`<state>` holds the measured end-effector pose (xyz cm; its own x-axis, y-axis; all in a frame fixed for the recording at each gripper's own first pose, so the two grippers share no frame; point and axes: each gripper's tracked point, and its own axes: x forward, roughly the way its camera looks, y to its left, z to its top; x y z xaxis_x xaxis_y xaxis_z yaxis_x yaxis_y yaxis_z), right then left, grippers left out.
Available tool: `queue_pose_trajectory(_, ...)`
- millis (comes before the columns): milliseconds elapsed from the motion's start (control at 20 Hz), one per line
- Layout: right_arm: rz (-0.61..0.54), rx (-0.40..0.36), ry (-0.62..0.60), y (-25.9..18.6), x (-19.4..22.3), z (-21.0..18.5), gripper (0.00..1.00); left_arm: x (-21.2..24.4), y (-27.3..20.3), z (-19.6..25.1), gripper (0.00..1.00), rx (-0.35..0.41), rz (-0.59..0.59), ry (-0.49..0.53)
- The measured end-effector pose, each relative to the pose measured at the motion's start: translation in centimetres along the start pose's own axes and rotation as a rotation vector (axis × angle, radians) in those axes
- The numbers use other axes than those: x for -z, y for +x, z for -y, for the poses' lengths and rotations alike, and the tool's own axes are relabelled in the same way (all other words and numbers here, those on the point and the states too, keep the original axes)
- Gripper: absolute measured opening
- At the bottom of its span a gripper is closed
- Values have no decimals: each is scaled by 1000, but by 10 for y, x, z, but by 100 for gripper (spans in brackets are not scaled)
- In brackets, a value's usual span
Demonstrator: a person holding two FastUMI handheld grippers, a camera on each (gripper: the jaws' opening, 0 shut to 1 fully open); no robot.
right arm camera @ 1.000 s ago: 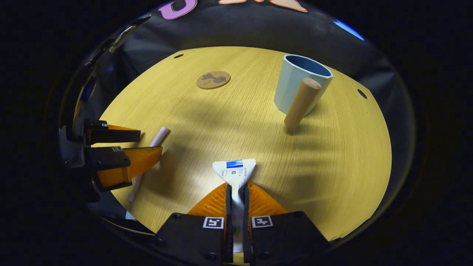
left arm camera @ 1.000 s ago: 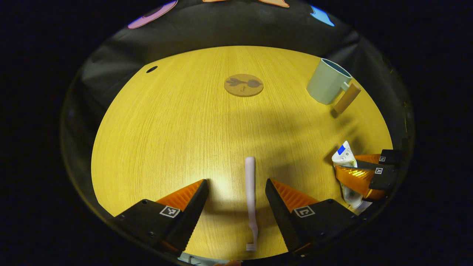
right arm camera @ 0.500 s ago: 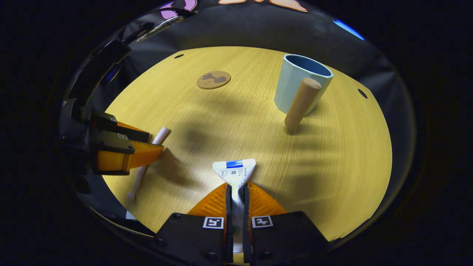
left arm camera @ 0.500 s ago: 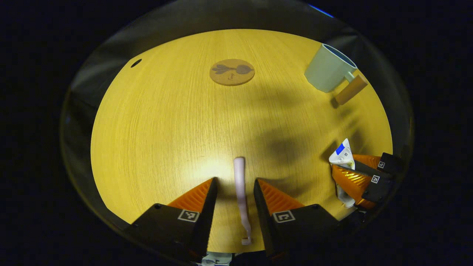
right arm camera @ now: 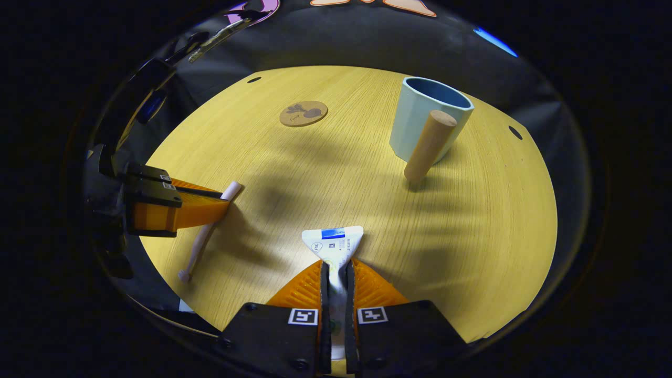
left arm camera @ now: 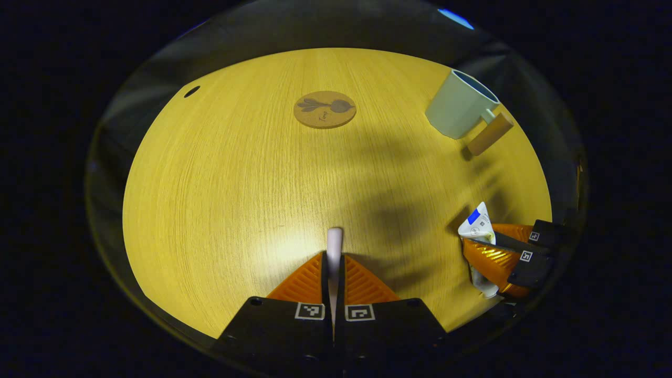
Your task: Put the toothbrush and toothpaste on the desktop into the cup, then pick up the cup and place it on the coaster on the desktop.
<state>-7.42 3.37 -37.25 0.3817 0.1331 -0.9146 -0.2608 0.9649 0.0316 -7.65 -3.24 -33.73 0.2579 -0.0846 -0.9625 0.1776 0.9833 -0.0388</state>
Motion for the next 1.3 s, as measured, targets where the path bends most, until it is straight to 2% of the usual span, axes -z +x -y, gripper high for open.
queue_pose_trajectory(150, 11, -8, 5, -1, -1, 0, 13, -1, -1, 0, 0, 2, 48, -14)
queue_pose_trajectory(300, 21, -62, 45, -2, -3, -4, 13, 0, -1, 8, 0, 54, 78, -45)
queue_pose_trajectory(550, 137, -87, 61, -19, -22, 1, 13, 0, -9, -2, 0, 80, 144, -70)
queue_pose_trajectory(650, 174, -103, 82, -26, -31, 5, 13, -7, -18, -8, 0, 84, 213, -56)
queue_pose_trajectory(800, 269, -123, 107, -48, -56, 6, 12, -10, -33, -16, 0, 109, 300, -49)
queue_pose_trajectory(900, 320, -135, 113, -63, -74, 9, 10, 4, -35, -22, 0, 125, 299, -67)
queue_pose_trajectory(1000, 374, -144, 123, -72, -96, 13, 12, 19, -33, -22, 0, 137, 318, -82)
queue_pose_trajectory(1300, 537, -137, 174, -96, -166, 45, 13, 67, -56, -45, 0, 119, 377, -91)
